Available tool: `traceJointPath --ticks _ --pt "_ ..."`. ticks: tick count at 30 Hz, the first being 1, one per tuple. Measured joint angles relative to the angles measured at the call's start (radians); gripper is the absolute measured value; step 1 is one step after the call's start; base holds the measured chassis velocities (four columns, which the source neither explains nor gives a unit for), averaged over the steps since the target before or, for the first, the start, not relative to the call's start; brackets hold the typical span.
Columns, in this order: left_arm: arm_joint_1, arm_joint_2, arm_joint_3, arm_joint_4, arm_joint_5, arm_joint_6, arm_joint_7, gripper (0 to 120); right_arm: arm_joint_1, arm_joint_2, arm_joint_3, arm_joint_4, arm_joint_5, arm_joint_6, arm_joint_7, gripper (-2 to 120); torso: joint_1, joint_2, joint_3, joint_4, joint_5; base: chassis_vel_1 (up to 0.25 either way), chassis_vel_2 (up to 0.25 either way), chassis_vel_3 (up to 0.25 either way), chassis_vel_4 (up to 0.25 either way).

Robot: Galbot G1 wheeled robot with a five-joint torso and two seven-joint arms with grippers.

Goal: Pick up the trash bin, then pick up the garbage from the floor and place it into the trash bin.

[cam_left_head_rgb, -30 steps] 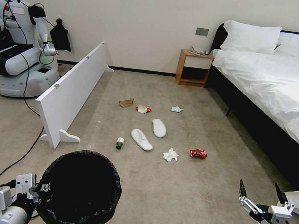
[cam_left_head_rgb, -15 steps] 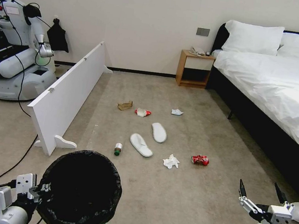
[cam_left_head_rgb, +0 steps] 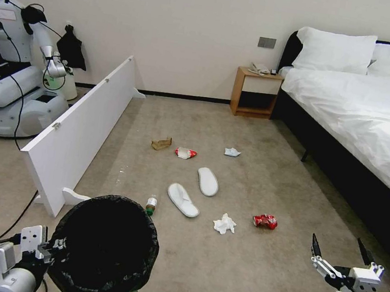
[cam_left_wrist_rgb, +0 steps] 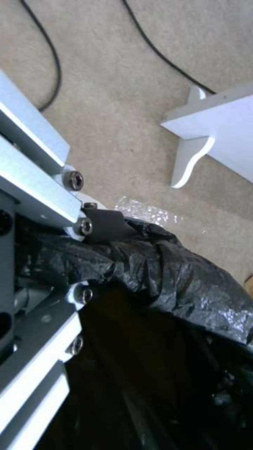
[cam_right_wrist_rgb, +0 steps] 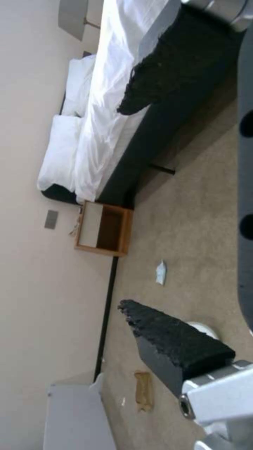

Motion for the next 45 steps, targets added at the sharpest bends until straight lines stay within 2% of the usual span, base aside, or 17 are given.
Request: traceJointPath --ticks 8,27,45 --pt "-0.009 -0.016 -0.033 0.01 0.008 0.0 -0.007 3 0.0 0.001 0.0 0.001 0.0 0.0 -0.004 100 0.0 0.0 0.0 0.0001 0.0002 -0.145 0.145 0.139 -0.143" --pt "-0.006 -0.014 -0.127 0.019 -0.036 0.0 -0.013 3 0.001 -0.003 0.001 0.005 0.002 0.002 0.009 100 0.0 0.0 0.0 0.0002 0.0002 -0.149 0.142 0.147 -0.144" --pt "-0.011 -0.01 -0.136 0.021 -0.047 0.0 -0.016 3 0.001 -0.005 0.005 0.008 0.003 0.001 0.004 100 0.0 0.0 0.0 0.0001 0.0002 -0.031 0.029 0.035 -0.033"
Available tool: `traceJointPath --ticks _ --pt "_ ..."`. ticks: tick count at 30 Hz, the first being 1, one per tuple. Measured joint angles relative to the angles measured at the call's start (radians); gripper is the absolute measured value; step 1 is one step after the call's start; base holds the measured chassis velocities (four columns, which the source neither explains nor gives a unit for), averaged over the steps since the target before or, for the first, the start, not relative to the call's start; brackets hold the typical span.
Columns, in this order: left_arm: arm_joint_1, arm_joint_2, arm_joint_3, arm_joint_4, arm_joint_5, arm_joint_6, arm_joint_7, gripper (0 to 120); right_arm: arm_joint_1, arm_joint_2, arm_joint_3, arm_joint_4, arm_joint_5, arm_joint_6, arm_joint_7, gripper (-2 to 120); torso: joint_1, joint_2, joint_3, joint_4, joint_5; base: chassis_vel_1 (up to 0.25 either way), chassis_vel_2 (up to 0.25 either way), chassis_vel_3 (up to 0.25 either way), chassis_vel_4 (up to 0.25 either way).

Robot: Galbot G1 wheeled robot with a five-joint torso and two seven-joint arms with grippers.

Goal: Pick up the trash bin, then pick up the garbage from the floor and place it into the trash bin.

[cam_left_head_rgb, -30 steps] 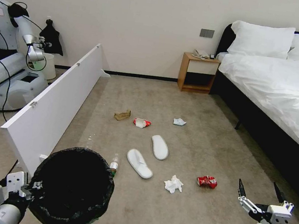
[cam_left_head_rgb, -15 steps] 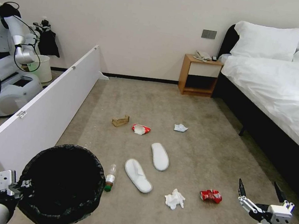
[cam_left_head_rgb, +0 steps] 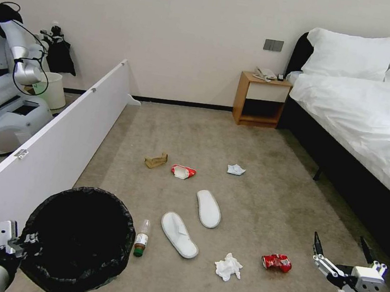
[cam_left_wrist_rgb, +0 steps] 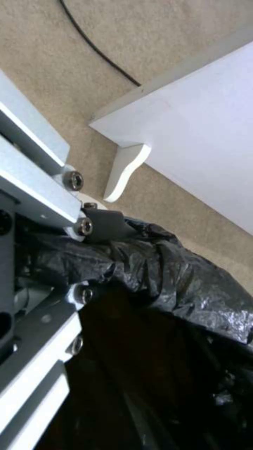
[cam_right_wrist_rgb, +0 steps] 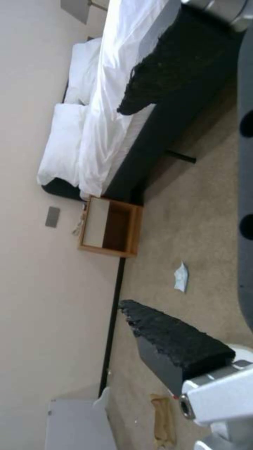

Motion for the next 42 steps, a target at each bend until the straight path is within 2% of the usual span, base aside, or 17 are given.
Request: traceJointPath --ticks 21,42 --pt "-0.001 0.001 -0.006 -0.001 -0.013 0.0 -0.003 3 -0.001 0.005 0.0 -0.001 0.003 0.004 -0.013 100 0.0 0.0 0.0 0.0 0.0 0.0 0.0 0.0 0.0" --pt "-0.004 0.003 -0.009 -0.002 -0.016 0.0 -0.004 3 -0.003 0.006 0.002 0.006 0.008 0.006 -0.021 100 0.0 0.0 0.0 -0.0001 0.0 -0.089 0.086 0.086 -0.091"
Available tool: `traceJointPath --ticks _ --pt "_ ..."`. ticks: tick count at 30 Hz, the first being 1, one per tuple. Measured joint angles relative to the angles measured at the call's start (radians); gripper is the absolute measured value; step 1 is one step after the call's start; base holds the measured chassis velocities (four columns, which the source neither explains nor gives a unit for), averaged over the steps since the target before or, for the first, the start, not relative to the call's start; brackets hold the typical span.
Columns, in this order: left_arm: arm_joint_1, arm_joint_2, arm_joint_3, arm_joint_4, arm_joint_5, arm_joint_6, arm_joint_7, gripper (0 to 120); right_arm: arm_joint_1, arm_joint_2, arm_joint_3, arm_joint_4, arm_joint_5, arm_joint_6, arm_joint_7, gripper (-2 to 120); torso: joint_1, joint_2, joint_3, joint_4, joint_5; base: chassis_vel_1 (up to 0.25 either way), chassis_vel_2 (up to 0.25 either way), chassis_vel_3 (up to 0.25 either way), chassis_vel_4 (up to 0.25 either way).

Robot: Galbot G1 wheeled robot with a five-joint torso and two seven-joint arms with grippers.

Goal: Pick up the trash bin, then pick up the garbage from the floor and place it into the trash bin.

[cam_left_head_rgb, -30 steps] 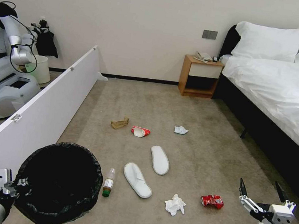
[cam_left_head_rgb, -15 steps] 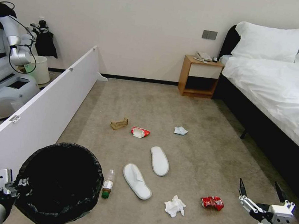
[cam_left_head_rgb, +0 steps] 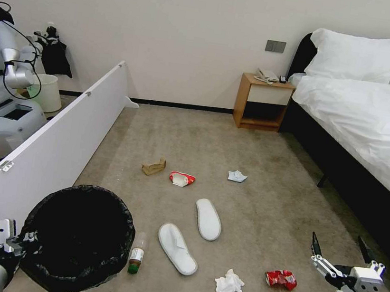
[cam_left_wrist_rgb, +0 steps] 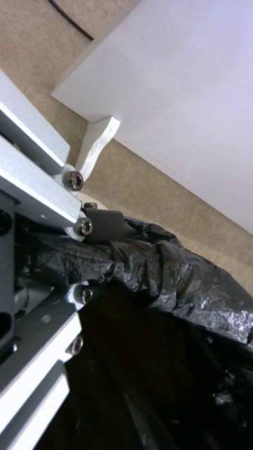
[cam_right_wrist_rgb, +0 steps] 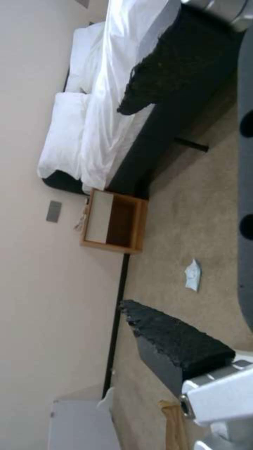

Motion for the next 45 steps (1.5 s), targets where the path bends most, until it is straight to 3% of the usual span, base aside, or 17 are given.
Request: traceJointPath --ticks 15,20,22,29,45 --pt "-0.002 -0.006 -0.023 0.0 -0.008 0.0 -0.01 3 0.01 -0.024 -0.01 -0.014 0.003 -0.015 0.003 100 0.0 0.0 0.0 -0.0001 0.0 -0.024 0.025 0.022 -0.024" --pt "0.008 -0.006 -0.026 -0.01 -0.006 0.0 -0.016 3 0.026 -0.091 -0.05 -0.042 0.004 -0.108 0.01 100 0.0 0.0 0.0 0.0 0.0002 0.0 0.0 0.0 0.0" --pt "0.016 -0.015 -0.029 -0.021 -0.004 0.0 -0.019 3 0.038 -0.133 -0.1 -0.048 0.024 -0.194 0.015 100 0.0 0.0 0.0 0.0001 0.0002 0.0 0.0 0.0 0.0" --pt "0.035 -0.043 -0.036 -0.042 0.004 0.0 -0.028 3 0.108 -0.178 -0.205 -0.113 0.025 -0.354 0.097 100 0.0 0.0 0.0 0.0002 0.0 0.0 0.0 0.0 0.0" --pt "0.036 -0.051 -0.036 -0.055 0.01 0.0 -0.035 3 0.19 -0.157 -0.271 -0.249 0.027 -0.38 0.117 100 0.0 0.0 0.0 -0.0001 0.0 0.0 0.0 0.0 0.0"
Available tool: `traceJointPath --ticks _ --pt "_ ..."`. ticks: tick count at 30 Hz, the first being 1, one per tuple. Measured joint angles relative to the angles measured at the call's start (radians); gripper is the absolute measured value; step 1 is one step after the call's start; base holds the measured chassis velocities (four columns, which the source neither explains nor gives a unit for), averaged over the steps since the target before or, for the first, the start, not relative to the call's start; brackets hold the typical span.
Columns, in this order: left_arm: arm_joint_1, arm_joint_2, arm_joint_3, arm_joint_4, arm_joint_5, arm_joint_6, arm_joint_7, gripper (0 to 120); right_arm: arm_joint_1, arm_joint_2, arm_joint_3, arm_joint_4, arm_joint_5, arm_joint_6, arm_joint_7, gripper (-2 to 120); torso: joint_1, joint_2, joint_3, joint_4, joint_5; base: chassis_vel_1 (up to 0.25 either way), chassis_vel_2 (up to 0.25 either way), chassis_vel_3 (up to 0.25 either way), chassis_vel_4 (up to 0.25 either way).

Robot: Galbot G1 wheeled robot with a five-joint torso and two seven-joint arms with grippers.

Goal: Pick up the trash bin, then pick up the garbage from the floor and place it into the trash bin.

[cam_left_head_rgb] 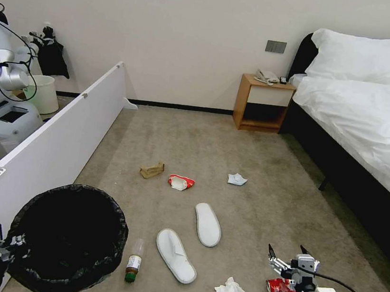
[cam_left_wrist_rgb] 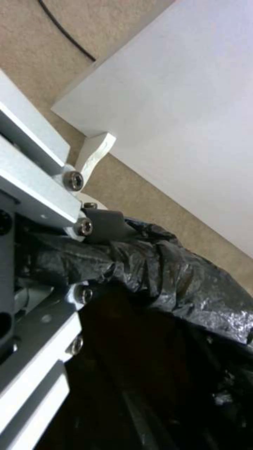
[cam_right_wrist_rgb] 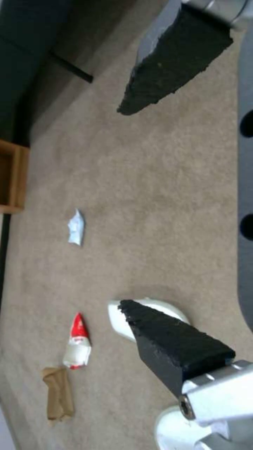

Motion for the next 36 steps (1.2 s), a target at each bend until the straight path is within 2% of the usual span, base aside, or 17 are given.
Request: traceJointPath --ticks 8,36 --pt "-0.003 0.008 0.003 0.001 -0.002 0.0 -0.001 3 0.02 0.018 -0.038 -0.047 -0.015 -0.002 -0.008 100 0.0 0.0 0.0 0.0001 0.0 0.0 0.0 0.0 0.0" --pt "0.007 -0.008 0.002 -0.018 0.0 0.0 -0.003 3 0.114 0.035 -0.173 -0.235 -0.049 -0.002 -0.028 100 0.0 0.0 0.0 0.0001 0.0001 0.0 0.0 0.0 0.0"
